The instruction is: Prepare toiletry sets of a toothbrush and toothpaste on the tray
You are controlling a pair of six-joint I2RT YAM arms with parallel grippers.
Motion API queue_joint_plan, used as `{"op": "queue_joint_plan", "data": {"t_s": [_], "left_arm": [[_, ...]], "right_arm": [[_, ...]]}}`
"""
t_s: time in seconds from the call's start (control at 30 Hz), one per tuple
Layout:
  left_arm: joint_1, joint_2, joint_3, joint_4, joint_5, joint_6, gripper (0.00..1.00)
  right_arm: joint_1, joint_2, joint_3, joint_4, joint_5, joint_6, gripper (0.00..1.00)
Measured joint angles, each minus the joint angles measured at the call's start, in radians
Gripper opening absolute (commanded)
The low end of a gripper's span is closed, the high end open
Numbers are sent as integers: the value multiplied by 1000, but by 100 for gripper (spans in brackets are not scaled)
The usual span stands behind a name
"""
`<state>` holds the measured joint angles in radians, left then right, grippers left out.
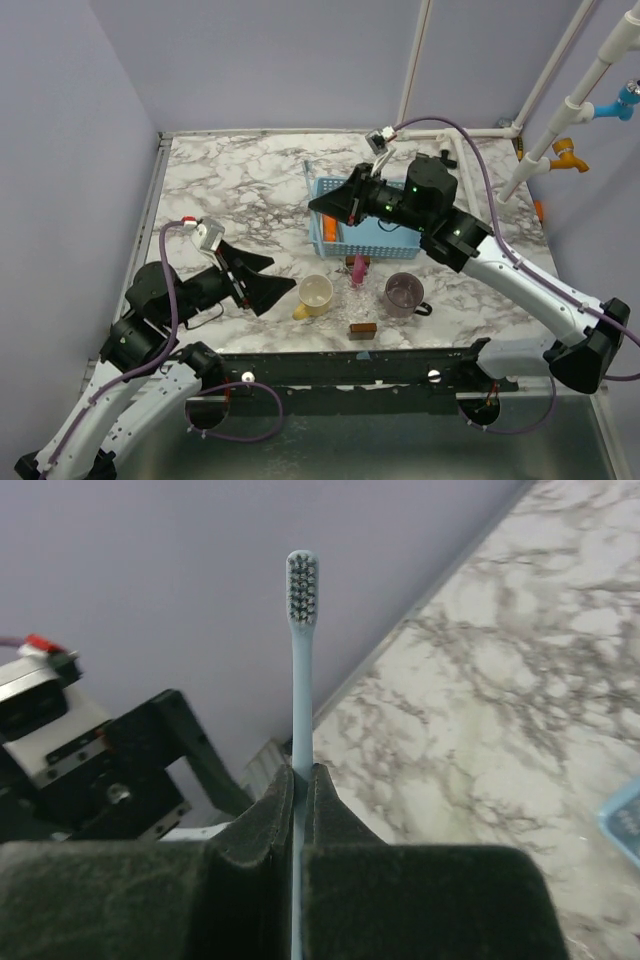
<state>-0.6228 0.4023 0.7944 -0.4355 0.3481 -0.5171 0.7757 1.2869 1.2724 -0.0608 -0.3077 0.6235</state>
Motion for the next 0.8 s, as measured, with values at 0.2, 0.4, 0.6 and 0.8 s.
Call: {"op": "queue_joint_plan", "data": {"t_s": [0.2, 0.4, 0.6, 0.8], "left_arm": [[0, 32, 0, 121, 98, -109, 99], [0, 44, 0, 260, 187, -221, 98], [0, 53, -2, 363, 255, -310, 88], [0, 53, -18, 419, 301, -366, 71]], "right_arm": [[133, -32, -34, 152, -36, 89, 1], [226, -38, -65, 299, -41, 161, 1], [273, -35, -88, 421, -40, 201, 1], [292, -22, -111, 515, -33, 216, 1]]}}
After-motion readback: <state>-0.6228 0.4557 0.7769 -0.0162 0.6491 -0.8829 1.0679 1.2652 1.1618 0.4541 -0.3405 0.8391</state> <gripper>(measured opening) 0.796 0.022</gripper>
